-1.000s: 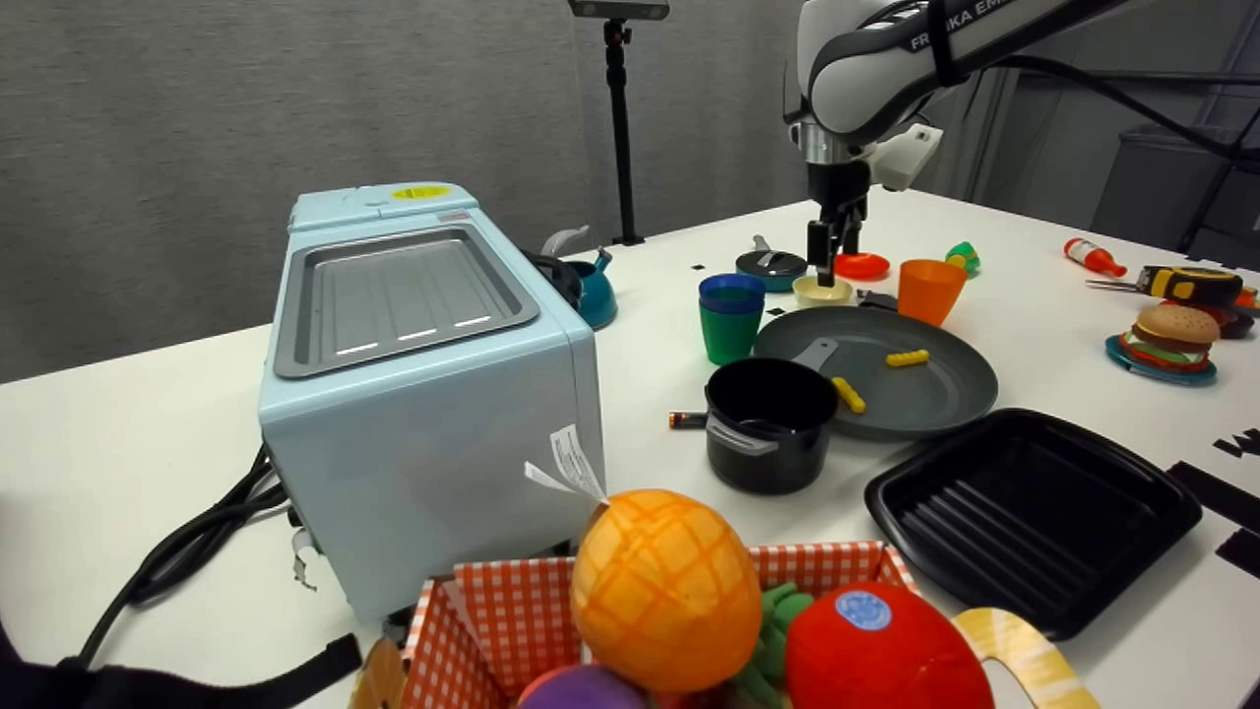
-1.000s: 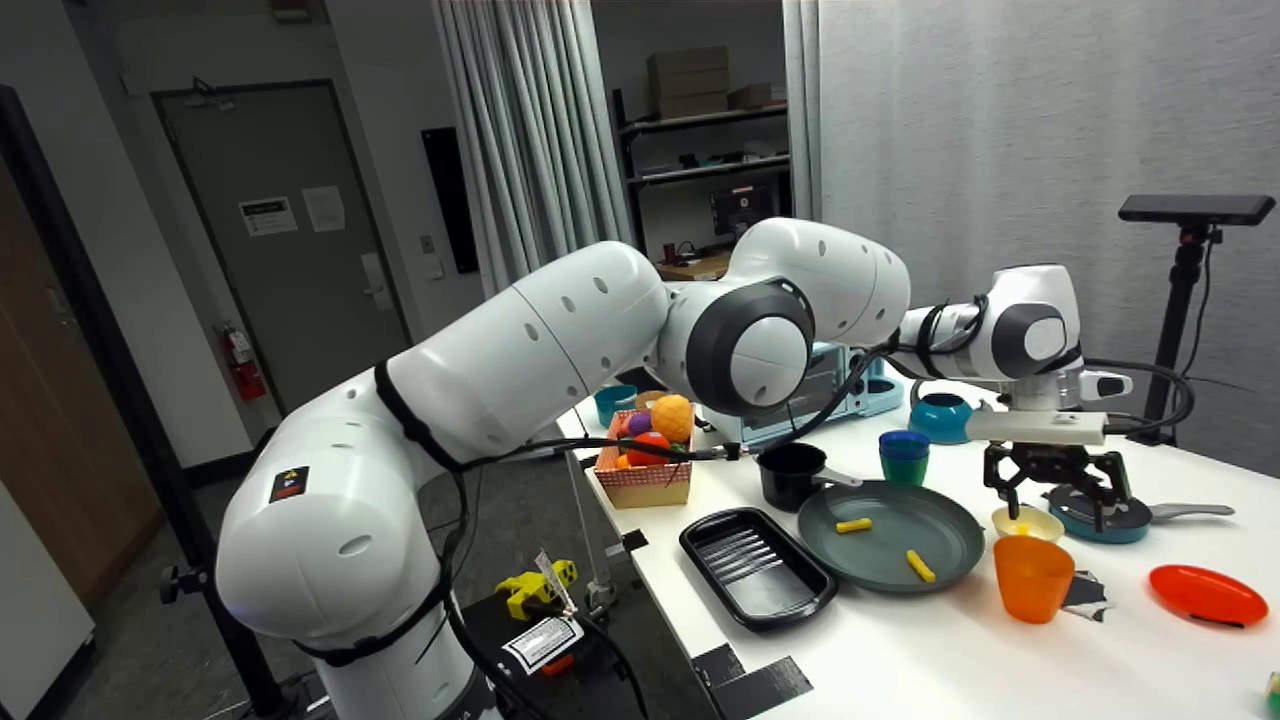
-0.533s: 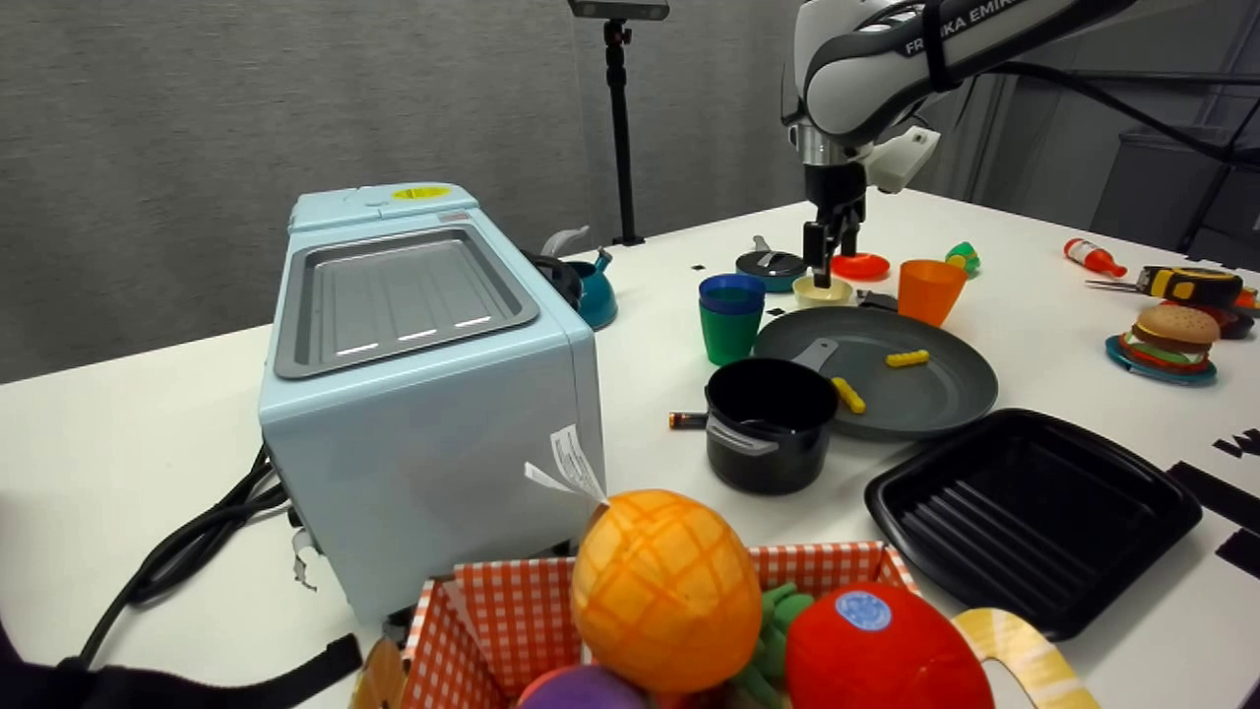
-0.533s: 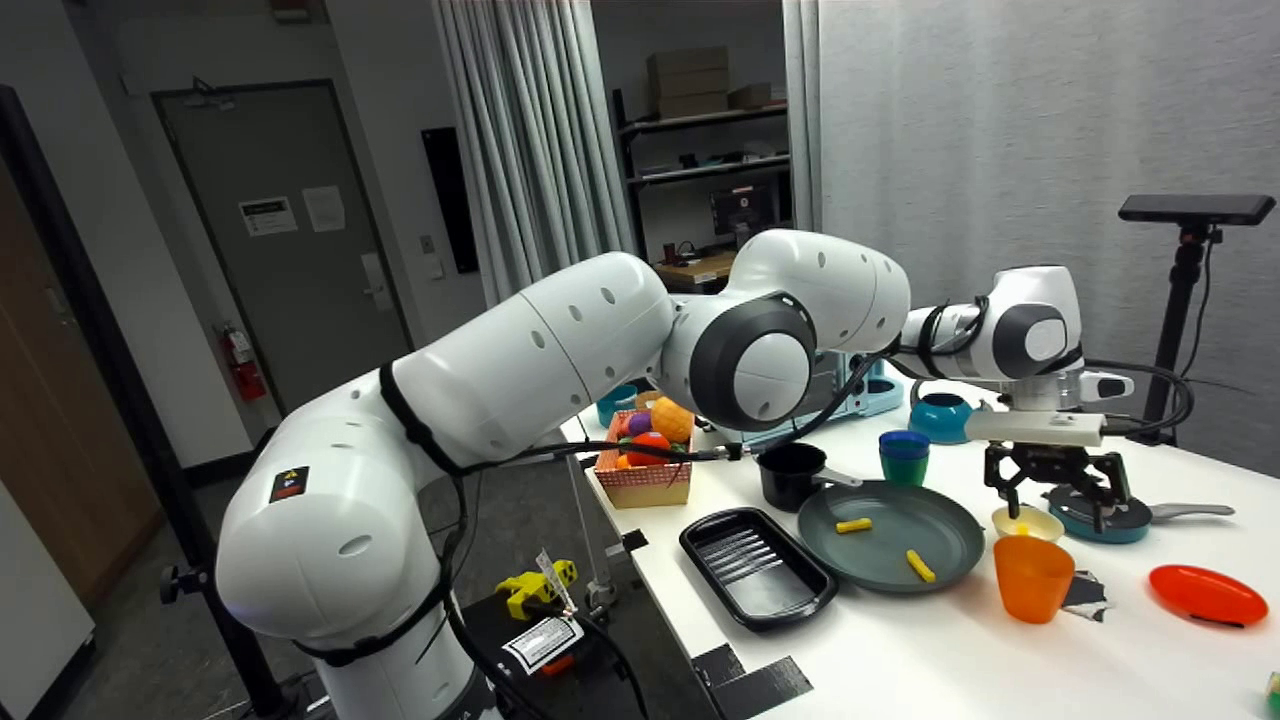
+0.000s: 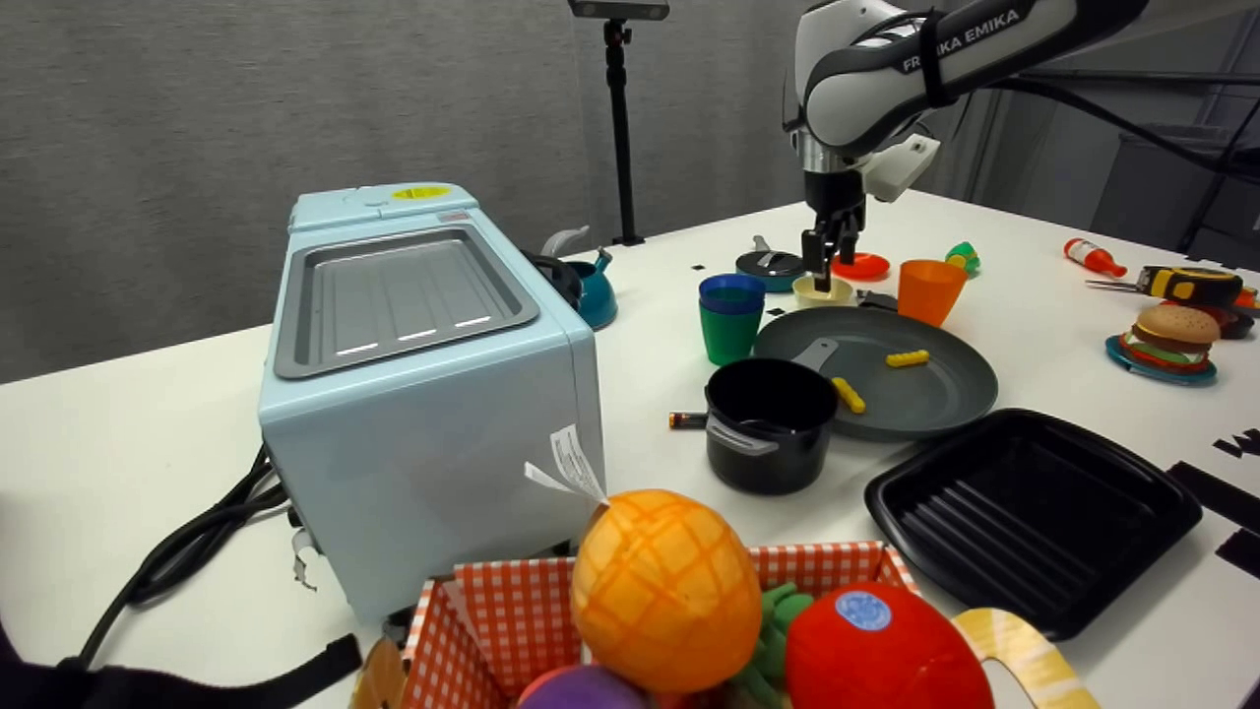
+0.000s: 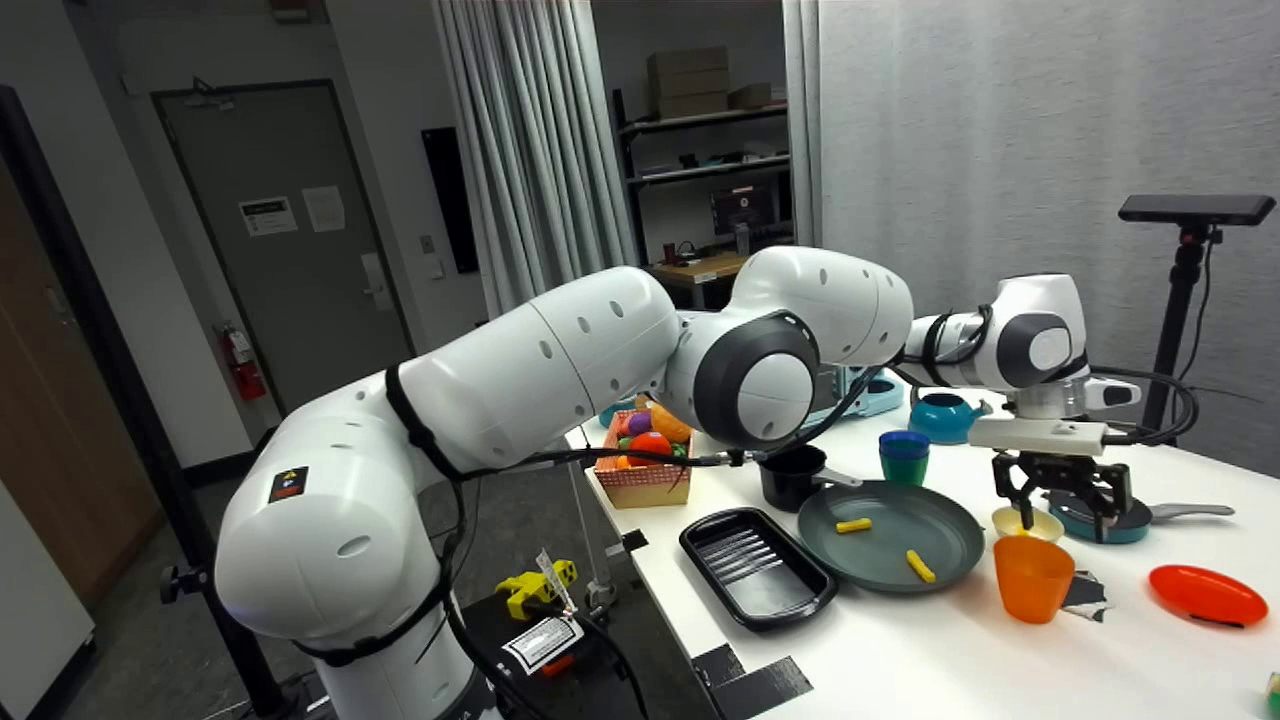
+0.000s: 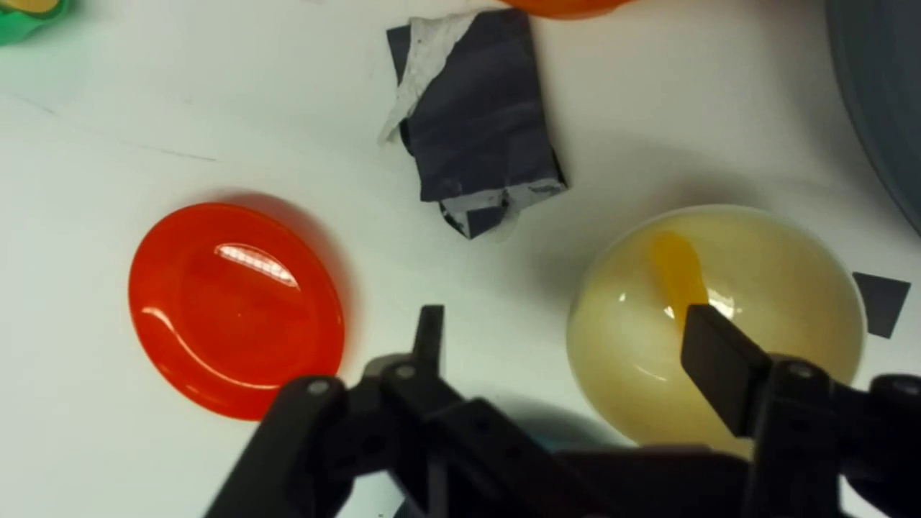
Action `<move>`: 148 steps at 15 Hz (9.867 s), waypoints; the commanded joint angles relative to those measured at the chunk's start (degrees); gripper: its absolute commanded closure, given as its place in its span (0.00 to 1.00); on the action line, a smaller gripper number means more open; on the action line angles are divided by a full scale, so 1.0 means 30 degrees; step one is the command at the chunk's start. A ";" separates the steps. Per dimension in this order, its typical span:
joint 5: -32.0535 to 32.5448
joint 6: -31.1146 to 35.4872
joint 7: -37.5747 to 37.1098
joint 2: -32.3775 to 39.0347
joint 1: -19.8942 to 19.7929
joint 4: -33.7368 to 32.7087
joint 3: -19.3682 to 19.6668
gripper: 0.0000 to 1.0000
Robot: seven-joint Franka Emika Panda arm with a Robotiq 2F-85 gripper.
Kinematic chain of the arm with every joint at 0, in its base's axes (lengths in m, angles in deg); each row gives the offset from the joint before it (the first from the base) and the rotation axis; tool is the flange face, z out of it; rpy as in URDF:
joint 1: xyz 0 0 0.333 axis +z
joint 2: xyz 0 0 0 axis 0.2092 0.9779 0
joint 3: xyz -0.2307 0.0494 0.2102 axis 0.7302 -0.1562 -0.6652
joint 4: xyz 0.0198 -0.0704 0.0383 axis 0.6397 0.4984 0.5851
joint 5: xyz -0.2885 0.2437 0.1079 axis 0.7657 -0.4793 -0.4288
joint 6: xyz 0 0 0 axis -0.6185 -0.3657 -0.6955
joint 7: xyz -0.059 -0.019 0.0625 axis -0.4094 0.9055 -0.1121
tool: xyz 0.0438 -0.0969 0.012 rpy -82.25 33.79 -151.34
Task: Pour some of the content from the orange cup onto the plate, pick up one object and put it on the small plate and pour it back onto the big plate, and then pour the rest of the content from the orange cup.
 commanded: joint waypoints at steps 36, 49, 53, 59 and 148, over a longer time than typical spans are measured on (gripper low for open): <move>-0.1300 -0.2669 0.2632 -0.3763 -0.0389 0.1423 -0.3201 0.99; -0.0735 -0.0276 0.4426 -0.9263 -0.0142 1.2108 -0.2463 0.99; 0.0076 0.2712 0.4464 -1.0666 0.0331 1.5560 -0.2270 0.99; 0.2767 1.0311 0.3230 -1.3177 0.1316 2.1027 -0.1467 0.99; -0.3580 -0.0198 -0.3996 -0.0537 0.0879 -0.0697 0.0408 0.99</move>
